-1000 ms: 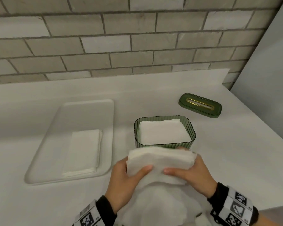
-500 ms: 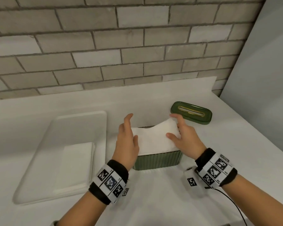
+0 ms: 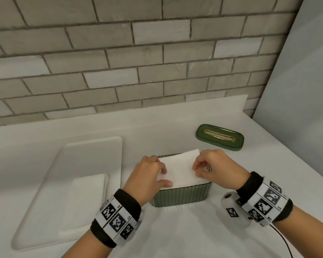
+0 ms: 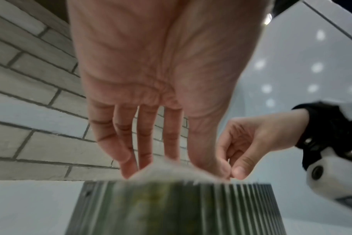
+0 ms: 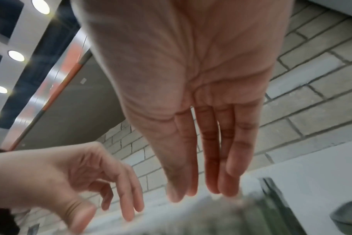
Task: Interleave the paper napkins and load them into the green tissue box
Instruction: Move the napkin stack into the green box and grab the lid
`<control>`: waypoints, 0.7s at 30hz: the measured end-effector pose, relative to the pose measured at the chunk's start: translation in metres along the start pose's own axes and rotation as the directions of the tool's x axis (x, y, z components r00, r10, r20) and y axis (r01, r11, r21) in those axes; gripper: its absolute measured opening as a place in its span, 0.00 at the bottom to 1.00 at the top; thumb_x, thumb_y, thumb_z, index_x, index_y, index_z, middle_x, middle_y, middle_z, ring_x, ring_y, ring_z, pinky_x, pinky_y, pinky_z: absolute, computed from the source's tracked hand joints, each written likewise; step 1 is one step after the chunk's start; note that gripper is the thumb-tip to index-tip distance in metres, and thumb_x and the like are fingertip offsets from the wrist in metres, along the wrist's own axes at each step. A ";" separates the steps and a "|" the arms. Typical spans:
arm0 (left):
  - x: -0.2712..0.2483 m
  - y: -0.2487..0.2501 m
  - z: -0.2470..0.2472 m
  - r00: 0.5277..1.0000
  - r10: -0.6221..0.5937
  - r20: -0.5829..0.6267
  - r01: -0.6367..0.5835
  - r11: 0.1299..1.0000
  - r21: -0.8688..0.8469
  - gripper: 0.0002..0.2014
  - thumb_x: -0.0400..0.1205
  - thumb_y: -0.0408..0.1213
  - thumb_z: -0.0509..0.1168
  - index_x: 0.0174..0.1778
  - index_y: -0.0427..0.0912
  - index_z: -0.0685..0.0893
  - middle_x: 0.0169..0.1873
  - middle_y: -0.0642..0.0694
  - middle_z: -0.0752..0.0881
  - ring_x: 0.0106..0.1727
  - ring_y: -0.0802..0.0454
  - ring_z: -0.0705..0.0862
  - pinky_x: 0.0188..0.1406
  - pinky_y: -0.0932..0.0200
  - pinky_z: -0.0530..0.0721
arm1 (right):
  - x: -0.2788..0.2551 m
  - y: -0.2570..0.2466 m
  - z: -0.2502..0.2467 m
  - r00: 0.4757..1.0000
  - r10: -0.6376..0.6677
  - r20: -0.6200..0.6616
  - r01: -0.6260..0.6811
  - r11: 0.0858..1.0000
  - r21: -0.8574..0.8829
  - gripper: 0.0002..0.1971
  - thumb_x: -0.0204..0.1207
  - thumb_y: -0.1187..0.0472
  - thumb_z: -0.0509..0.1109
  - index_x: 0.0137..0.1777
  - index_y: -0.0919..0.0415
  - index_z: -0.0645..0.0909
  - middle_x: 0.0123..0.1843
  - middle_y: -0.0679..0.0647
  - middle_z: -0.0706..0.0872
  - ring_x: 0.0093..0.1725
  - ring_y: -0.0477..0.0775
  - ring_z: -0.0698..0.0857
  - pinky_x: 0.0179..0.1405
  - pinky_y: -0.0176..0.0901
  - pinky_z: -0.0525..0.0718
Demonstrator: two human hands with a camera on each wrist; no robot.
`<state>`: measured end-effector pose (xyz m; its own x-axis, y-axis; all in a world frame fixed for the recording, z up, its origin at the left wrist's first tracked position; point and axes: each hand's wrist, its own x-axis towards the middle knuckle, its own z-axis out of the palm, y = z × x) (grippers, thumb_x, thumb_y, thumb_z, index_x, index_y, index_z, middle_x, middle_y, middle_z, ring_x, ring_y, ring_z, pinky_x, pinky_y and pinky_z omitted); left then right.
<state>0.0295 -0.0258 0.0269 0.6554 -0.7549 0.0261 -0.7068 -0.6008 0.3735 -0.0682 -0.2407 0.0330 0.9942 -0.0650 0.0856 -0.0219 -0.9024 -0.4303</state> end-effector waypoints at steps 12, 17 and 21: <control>0.024 -0.014 -0.010 0.948 0.187 0.255 -0.181 0.982 -0.049 0.20 0.78 0.50 0.74 0.66 0.51 0.87 0.61 0.53 0.87 0.63 0.56 0.81 0.62 0.57 0.81 | 0.034 0.002 -0.011 0.940 0.007 0.342 0.029 0.995 -0.099 0.35 0.58 0.35 0.81 0.60 0.57 0.87 0.46 0.46 0.88 0.45 0.43 0.85 0.47 0.34 0.84; 0.030 -0.024 -0.011 0.947 0.171 0.273 -0.135 0.980 -0.144 0.14 0.79 0.47 0.73 0.59 0.49 0.90 0.56 0.50 0.89 0.59 0.56 0.86 0.58 0.54 0.87 | 0.040 -0.002 -0.017 0.925 0.001 0.380 0.036 0.995 -0.090 0.26 0.58 0.40 0.84 0.53 0.55 0.91 0.42 0.44 0.88 0.39 0.37 0.83 0.44 0.31 0.84; 0.029 -0.027 -0.011 0.930 0.215 0.298 -0.173 0.972 -0.161 0.16 0.76 0.48 0.77 0.58 0.49 0.90 0.56 0.52 0.90 0.62 0.57 0.85 0.59 0.56 0.85 | 0.041 0.001 -0.017 0.907 -0.006 0.421 0.042 0.996 -0.076 0.20 0.61 0.44 0.84 0.50 0.52 0.91 0.47 0.46 0.91 0.42 0.39 0.86 0.48 0.40 0.87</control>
<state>0.0709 -0.0286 0.0279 0.3783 -0.9096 -0.1715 -0.7571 -0.4107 0.5080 -0.0290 -0.2514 0.0515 0.9461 0.1263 -0.2982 0.0121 -0.9340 -0.3572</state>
